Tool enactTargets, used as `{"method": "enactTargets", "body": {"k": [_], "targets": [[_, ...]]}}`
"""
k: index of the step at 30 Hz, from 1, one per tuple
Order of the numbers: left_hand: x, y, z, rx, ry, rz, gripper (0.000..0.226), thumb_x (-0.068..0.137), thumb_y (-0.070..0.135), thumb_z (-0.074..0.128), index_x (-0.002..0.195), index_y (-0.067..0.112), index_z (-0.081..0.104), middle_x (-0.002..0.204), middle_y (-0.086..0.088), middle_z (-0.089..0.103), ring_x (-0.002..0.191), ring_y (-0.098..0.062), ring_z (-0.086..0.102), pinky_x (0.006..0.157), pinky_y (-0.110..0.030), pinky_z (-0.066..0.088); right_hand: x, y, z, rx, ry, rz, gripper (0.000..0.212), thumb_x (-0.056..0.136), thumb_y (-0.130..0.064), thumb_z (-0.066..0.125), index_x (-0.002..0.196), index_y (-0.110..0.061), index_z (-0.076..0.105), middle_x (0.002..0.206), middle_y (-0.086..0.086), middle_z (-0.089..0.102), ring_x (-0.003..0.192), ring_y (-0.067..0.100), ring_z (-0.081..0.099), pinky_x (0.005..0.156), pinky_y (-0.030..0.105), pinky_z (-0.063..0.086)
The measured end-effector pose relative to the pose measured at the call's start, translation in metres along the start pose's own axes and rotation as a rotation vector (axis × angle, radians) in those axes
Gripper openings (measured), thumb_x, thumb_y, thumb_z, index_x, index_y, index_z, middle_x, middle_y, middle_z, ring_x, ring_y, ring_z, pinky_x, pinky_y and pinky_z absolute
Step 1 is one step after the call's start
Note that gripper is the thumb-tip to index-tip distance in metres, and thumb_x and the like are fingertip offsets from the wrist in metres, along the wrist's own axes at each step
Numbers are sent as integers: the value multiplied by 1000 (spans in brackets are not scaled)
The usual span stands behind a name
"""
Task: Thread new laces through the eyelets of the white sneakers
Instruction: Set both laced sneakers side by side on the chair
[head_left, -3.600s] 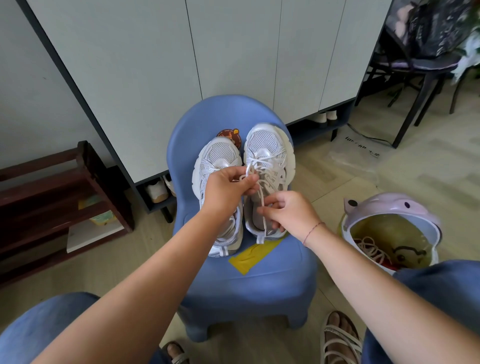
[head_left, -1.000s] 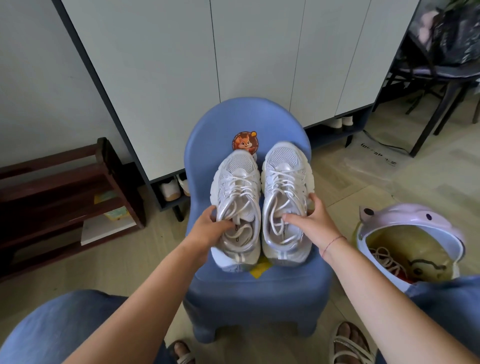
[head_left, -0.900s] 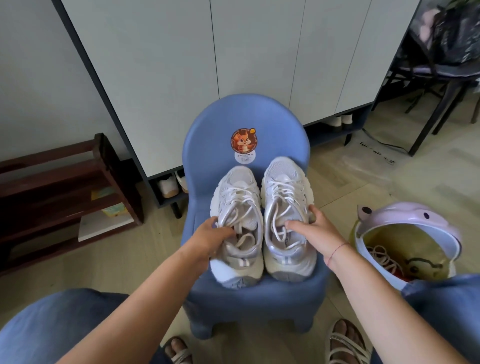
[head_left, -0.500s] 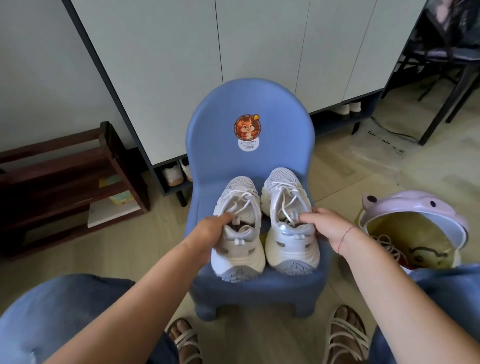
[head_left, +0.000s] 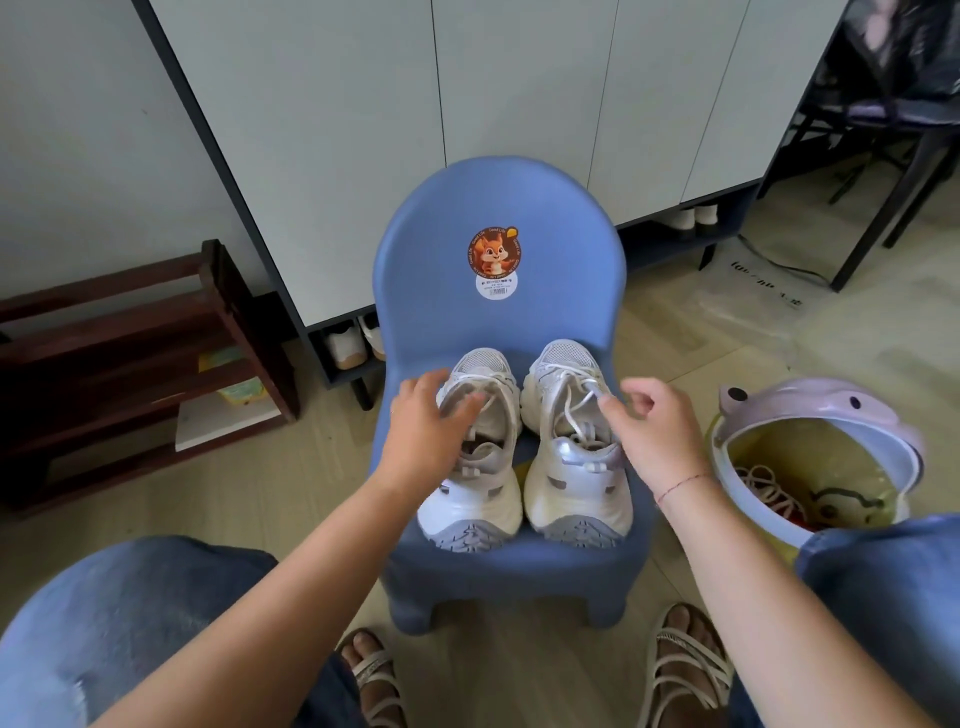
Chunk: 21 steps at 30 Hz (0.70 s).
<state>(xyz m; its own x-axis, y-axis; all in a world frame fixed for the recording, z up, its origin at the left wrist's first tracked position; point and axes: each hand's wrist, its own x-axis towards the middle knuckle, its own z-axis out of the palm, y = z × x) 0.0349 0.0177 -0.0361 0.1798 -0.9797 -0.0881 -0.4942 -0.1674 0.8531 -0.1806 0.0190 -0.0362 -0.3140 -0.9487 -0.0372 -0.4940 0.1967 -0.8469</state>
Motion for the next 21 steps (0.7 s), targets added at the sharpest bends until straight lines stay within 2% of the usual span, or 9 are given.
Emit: {"method": "enactTargets", "body": {"k": [2, 3, 5, 7, 9, 11, 14, 17, 21], "targets": [[-4, 6, 2, 67, -15, 165, 16, 92, 39, 57, 99, 28, 67, 109, 4, 59, 112, -20, 54, 83, -24, 42, -13, -16, 3, 25, -48, -101, 23, 86, -32, 63, 102, -16, 65, 94, -2, 66, 92, 13, 62, 84, 29, 49], [-3, 1, 3, 69, -6, 174, 15, 91, 40, 57, 89, 29, 67, 103, 5, 60, 106, -22, 56, 82, -26, 45, -17, -20, 8, -1, -115, -117, 19, 85, -34, 63, 95, -18, 65, 88, -6, 66, 86, 11, 61, 81, 28, 49], [1, -7, 1, -17, 57, 37, 30, 86, 52, 56, 99, 27, 66, 115, 2, 57, 112, -22, 54, 95, -37, 47, -20, -26, 22, -161, -222, -131, 27, 84, -44, 62, 76, -19, 57, 72, -7, 58, 72, 16, 56, 68, 31, 45], [4, -13, -5, -134, 58, -182, 54, 87, 57, 54, 126, 19, 56, 133, -4, 52, 123, -22, 49, 105, -38, 39, -18, -33, 27, -267, -177, -151, 38, 84, -49, 58, 70, -15, 52, 65, -2, 49, 67, 22, 49, 61, 36, 40], [8, -18, -9, -209, -57, -369, 60, 93, 51, 51, 136, 9, 46, 137, -4, 48, 123, -22, 46, 99, -32, 36, -8, -35, 21, -310, 52, -133, 36, 85, -47, 59, 95, -13, 60, 91, 3, 59, 87, 24, 55, 77, 39, 46], [9, -20, -12, -279, -177, -498, 61, 91, 54, 54, 132, 9, 48, 129, -3, 48, 123, -25, 46, 95, -37, 38, 6, -21, 11, -389, 143, -40, 53, 81, -52, 61, 119, -16, 53, 121, 6, 53, 109, 29, 52, 92, 41, 44], [10, -22, -11, -389, -287, -581, 61, 81, 59, 63, 118, 11, 62, 122, -8, 62, 113, -26, 56, 87, -36, 47, 17, 2, 10, -120, -151, 283, 69, 76, -59, 63, 127, -14, 50, 128, 8, 54, 114, 30, 53, 95, 38, 43], [10, -23, -8, -427, -332, -603, 60, 77, 58, 67, 115, 11, 65, 115, -9, 67, 106, -23, 60, 84, -32, 45, 18, 14, 15, 233, -413, 439, 49, 83, -52, 61, 117, -16, 59, 115, 6, 64, 103, 21, 59, 83, 32, 46], [6, -22, -7, -415, -323, -625, 68, 71, 62, 71, 117, 13, 64, 115, -8, 67, 104, -24, 60, 73, -32, 48, 17, 27, 19, 493, -410, 461, 45, 86, -30, 65, 127, -15, 54, 112, 8, 67, 93, 22, 65, 70, 30, 48]]}}
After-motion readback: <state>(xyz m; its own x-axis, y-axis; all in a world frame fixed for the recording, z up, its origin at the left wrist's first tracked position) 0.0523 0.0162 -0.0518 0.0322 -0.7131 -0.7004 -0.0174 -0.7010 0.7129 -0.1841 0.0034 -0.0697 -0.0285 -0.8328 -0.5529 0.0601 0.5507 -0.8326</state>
